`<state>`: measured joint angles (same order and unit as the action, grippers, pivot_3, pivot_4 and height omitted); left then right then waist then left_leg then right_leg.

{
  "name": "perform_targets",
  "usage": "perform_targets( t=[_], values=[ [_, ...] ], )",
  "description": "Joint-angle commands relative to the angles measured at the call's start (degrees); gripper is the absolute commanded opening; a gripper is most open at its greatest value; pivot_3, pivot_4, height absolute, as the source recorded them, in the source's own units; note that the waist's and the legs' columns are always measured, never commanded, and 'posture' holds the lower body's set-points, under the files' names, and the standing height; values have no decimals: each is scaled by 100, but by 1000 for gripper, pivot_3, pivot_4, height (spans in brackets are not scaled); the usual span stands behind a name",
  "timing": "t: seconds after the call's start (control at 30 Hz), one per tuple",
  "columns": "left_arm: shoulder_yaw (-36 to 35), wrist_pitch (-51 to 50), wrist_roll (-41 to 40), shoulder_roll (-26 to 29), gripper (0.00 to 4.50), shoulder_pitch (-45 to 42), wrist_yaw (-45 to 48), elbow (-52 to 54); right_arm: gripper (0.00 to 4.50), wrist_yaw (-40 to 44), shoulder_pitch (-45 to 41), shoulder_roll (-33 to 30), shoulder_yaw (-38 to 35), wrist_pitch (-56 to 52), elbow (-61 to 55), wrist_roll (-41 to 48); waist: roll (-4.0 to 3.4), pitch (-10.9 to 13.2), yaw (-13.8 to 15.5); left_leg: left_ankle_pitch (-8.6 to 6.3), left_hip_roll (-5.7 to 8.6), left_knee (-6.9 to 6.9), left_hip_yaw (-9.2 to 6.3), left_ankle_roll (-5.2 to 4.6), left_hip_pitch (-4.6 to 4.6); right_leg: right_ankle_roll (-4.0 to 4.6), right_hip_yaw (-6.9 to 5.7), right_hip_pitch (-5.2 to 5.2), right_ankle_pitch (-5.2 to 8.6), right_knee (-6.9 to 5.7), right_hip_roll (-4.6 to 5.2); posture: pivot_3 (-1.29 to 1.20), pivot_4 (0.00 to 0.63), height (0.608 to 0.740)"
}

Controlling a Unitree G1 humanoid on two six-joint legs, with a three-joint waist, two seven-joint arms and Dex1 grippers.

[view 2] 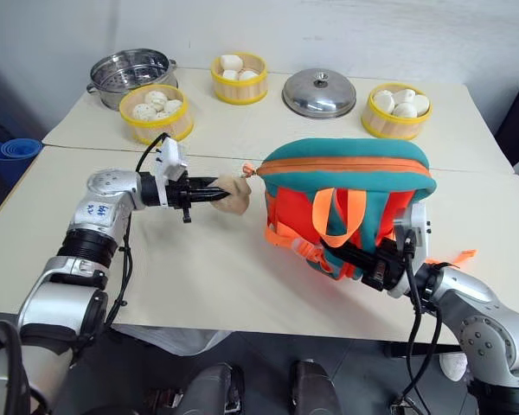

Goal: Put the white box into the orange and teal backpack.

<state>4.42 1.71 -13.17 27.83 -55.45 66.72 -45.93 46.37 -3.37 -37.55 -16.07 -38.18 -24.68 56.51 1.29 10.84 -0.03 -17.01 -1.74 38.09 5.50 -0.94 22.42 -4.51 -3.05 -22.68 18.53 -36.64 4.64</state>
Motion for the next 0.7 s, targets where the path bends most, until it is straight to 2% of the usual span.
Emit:
perform_targets(
  t=[0.03, 0.13, 0.23, 0.27, 0.37, 0.5, 0.6, 0.63, 0.7],
  values=[
    [129, 733, 347, -506, 426, 387, -444, -71, 0, -134, -9, 209, -113, 210, -81, 2, -1, -1, 18, -10, 3, -1, -1, -17, -8, 0, 0, 9, 0, 0, 6, 0, 150, 740],
    [53, 849, 303, -669, 426, 620, -453, 179, 0, -216, -70, 322, -125, 303, -45, -83, -1, -1, -3, -8, 4, -1, 0, -13, -6, 0, 1, 7, 0, -1, 7, 0, 150, 740],
    [-188, 555, 105, -618, 426, 885, -623, 642, 0, -392, -56, 450, -131, 465, 11, -288, 2, 0, -4, -5, -1, -1, 0, -6, -2, 0, -1, -3, 0, -8, 3, 0, 150, 740],
    [-306, 399, -59, -576, 1116, 1045, -611, 905, 0, -499, -73, 510, -112, 603, 88, -493, 1, 0, -16, -5, -1, -2, -1, -6, -3, 0, -1, -3, 0, -12, 3, 0, 150, 740],
    [-502, -168, -387, -416, 2096, 1514, -557, 1794, 0, -640, -97, 570, -90, 1108, 289, -1167, -1, -1, -20, -3, -1, -5, 1, -2, -8, 1, 4, -2, 0, -21, 4, 0, 150, 740],
    [-799, -750, -869, 235, 3352, 2375, -145, 3123, 1202, -12, 314, -46, -227, 1808, 311, -2000, -1, -1, -5, 1, 1, -6, 0, 5, -5, 1, 3, -1, 1, -20, 6, 0, 150, 740],
    [-1020, -1161, -1159, 728, 4331, 2994, 76, 3746, 2290, 428, 716, -393, -523, 2202, 412, -2201, -1, -1, 1, -2, 1, -10, -5, 5, -7, 2, 2, 6, 1, -13, 8, 0, 150, 740],
    [-1098, -1257, -1205, 899, 4500, 3222, 141, 3892, 2620, 549, 867, -432, -676, 2355, 473, -2219, -1, -1, -4, -4, 2, -9, -5, 2, -9, 2, 1, 9, 1, 2, 11, 0, 150, 740],
    [-1212, -1118, -1115, 1156, 4500, 3703, 159, 4126, 3379, 888, 1253, -497, -956, 2803, 700, -2392, -2, -1, -6, -7, 1, -13, -5, 0, -19, 2, 2, 19, 1, 10, 13, 0, 150, 740]
  ],
)
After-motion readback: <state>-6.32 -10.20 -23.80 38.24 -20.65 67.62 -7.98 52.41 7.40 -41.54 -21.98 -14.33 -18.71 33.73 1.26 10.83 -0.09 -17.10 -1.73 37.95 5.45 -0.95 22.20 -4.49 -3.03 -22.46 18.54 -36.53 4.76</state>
